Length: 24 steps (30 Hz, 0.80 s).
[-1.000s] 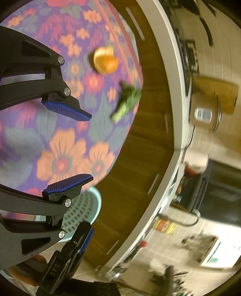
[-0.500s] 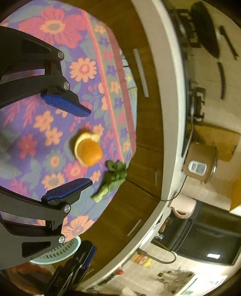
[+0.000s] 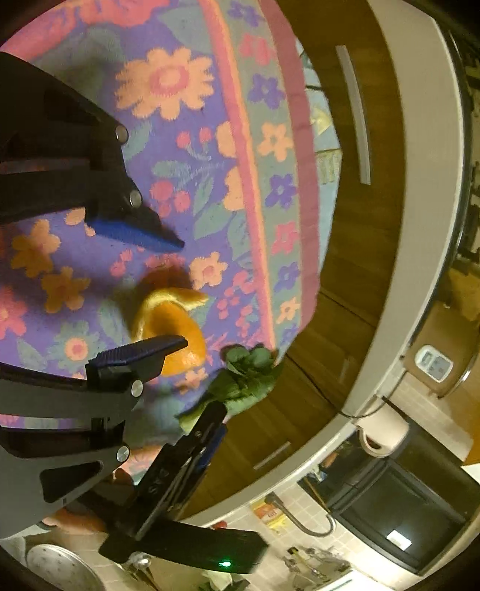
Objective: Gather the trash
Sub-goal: 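Grasp the orange peel with the left tool while the right tool grasps the bok choy, then carry orange peel and bok choy over the blue basket and release both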
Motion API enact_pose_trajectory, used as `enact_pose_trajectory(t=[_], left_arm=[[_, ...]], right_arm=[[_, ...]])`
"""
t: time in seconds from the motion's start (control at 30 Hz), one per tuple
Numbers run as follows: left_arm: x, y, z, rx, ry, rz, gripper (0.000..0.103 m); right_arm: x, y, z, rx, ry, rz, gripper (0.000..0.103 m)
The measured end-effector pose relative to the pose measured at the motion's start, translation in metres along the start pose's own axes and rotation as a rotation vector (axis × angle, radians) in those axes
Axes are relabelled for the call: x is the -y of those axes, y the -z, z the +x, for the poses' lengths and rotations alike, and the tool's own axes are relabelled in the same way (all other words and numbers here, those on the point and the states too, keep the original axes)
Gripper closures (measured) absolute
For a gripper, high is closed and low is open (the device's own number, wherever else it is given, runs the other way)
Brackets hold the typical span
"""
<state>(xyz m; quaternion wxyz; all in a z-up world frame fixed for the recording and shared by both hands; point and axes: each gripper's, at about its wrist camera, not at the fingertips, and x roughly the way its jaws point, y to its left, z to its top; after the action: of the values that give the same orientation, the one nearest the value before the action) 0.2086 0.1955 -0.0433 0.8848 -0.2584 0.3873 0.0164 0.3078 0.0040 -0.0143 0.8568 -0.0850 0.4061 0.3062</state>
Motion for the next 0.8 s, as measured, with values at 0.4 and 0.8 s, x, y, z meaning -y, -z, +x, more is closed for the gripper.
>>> enact_pose_trajectory(t=[0.4,0.8], left_arm=[[0.013,0.006,0.0,0.021,-0.032,0.072,0.1],[0.014,0.01,-0.024,0.111,0.003,0.103,0.101]], right_arm=[[-0.01,0.001,0.012,-0.043,0.041,-0.047,0.073],[0.0,0.013,-0.02,0.039,-0.068,-0.015,0.076]])
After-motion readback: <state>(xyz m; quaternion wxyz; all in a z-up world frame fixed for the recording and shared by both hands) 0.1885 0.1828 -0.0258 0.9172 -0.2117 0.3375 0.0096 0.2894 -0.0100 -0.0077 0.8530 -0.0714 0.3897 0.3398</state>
